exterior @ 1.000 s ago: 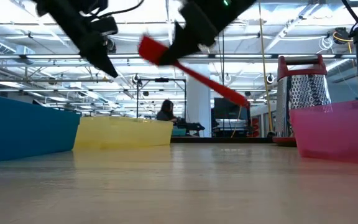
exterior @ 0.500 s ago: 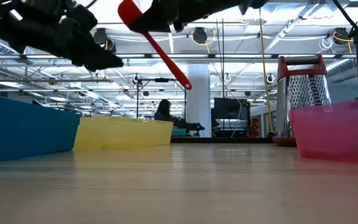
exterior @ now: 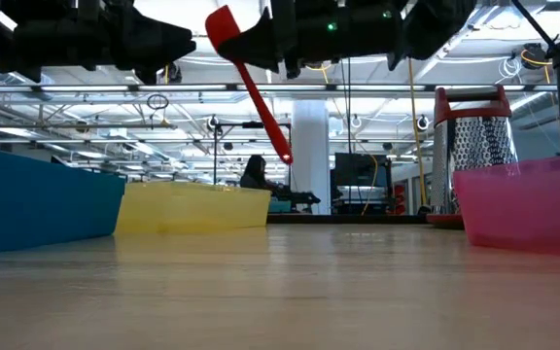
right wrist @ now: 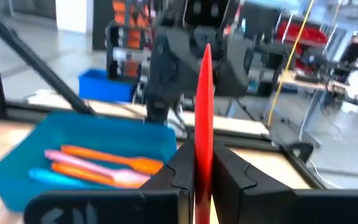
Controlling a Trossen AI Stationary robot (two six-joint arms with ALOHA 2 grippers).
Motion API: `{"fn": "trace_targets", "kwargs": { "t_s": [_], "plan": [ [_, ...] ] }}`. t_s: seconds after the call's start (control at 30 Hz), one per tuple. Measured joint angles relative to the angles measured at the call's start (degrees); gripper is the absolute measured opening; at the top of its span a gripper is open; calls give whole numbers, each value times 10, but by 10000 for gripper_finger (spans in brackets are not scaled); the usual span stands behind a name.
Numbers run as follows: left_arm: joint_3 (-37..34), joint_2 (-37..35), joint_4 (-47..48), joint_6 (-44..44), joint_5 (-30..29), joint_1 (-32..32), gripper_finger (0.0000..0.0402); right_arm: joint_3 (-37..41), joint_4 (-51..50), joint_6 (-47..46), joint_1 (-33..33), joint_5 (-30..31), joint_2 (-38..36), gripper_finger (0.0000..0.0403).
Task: Pick & Place Kitchen Items
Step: Put the red spatula into the blue bin
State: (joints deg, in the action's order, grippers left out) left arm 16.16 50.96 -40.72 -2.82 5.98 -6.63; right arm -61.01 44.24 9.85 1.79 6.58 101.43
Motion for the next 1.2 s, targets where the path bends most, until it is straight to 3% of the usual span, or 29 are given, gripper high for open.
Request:
{"fn": "trace_targets", "kwargs": {
  "t_s": [0.17, 0.6, 0.73, 1.2],
  "plan": [
    [0, 16, -23, 16, 0, 0, 131, 3, 27, -3, -17, -68, 0, 21],
    [1, 91, -134, 15, 15, 0, 131, 3, 40, -5, -13, -68, 0, 21],
    [1, 103, -140, 5, 41, 0, 131, 3, 45, -17, -17, -67, 0, 21],
    [24, 118, -170, 3, 41, 1, 131, 1, 77, -17, -18, -67, 22, 21]
  ]
}}
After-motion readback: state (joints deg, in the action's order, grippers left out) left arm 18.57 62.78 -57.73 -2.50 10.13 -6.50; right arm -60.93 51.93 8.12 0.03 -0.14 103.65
